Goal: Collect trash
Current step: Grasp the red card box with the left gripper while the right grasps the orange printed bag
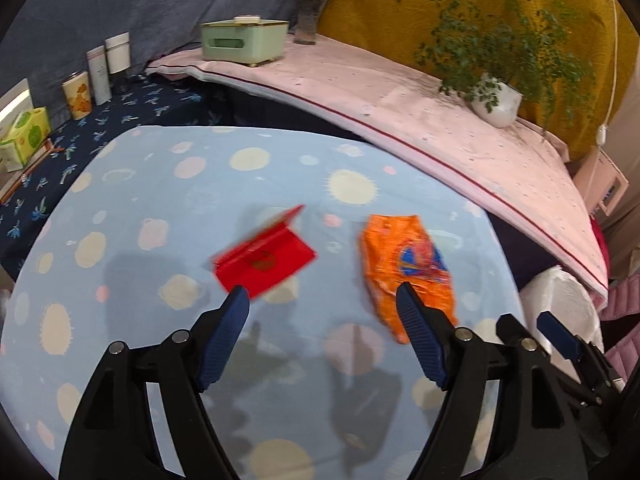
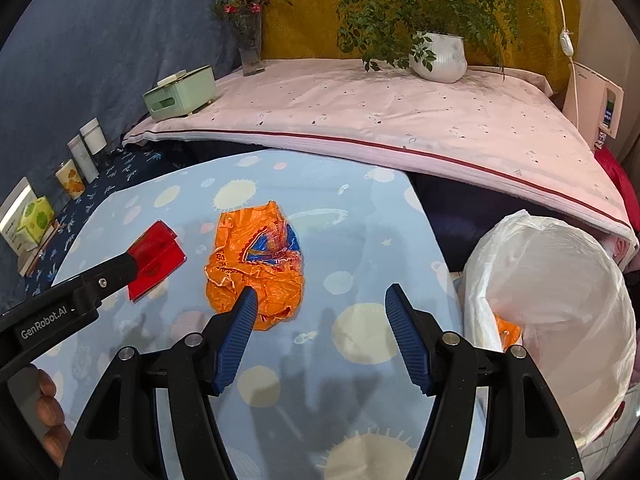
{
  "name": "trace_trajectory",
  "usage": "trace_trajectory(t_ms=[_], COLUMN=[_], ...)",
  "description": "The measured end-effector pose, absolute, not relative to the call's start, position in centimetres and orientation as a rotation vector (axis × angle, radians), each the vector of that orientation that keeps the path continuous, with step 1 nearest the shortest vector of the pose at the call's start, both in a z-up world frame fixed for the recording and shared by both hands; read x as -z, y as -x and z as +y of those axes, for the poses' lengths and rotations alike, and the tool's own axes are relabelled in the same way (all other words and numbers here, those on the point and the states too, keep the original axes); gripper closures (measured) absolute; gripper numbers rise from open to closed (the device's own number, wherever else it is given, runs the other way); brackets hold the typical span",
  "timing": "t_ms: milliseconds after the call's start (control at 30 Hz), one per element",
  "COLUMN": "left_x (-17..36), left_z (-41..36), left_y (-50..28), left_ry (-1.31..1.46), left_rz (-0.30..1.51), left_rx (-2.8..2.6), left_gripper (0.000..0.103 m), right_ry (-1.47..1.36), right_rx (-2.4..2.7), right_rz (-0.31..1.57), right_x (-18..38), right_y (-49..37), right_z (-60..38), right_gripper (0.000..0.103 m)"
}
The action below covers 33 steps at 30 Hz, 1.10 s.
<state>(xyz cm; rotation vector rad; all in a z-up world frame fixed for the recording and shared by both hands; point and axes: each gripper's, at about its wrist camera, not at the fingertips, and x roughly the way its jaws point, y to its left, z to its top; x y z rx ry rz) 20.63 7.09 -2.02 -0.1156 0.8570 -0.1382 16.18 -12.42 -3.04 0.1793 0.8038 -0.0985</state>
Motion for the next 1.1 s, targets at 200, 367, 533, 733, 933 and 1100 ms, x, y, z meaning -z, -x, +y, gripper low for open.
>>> trace_trajectory(t_ms=[200, 367, 533, 733, 933, 1100], left_x=[4.0, 5.3, 6.4, 7.3, 7.9, 8.2], left_z=[10.2, 11.7, 12.3, 13.0, 12.9, 12.5], left_y=[-22.4, -24.0, -25.6, -27.1, -27.7, -27.9], left_ry=[0.092, 0.077, 0.061, 0.084, 0.098, 0.114], left_rz=[0.868, 0.875, 0.884, 0.898, 0.912, 0.933], left_rx=[0.075, 0.061, 0.058, 0.073, 0.093, 0.12], left_gripper=[0.023, 0.019, 0.019, 0.032, 0.052, 0.081], right_ry=[-0.198, -0.193, -0.183, -0.177, -0.177, -0.171], right_rx=[0.085, 0.074, 0.066, 0.058, 0.063, 0.062], right_rz=[0.847, 0.87, 0.879, 0.902, 0.892, 0.884], right_x=[5.0, 6.2, 7.1, 8.4, 9.1, 9.0], right_y=[-18.6, -20.9, -22.8, -24.3, -24.7, -24.5], right_z=[-11.4, -10.0, -8.9, -7.8, -7.7, -7.5], right_gripper=[0.039, 0.039, 0.031, 0.031, 0.031, 0.039])
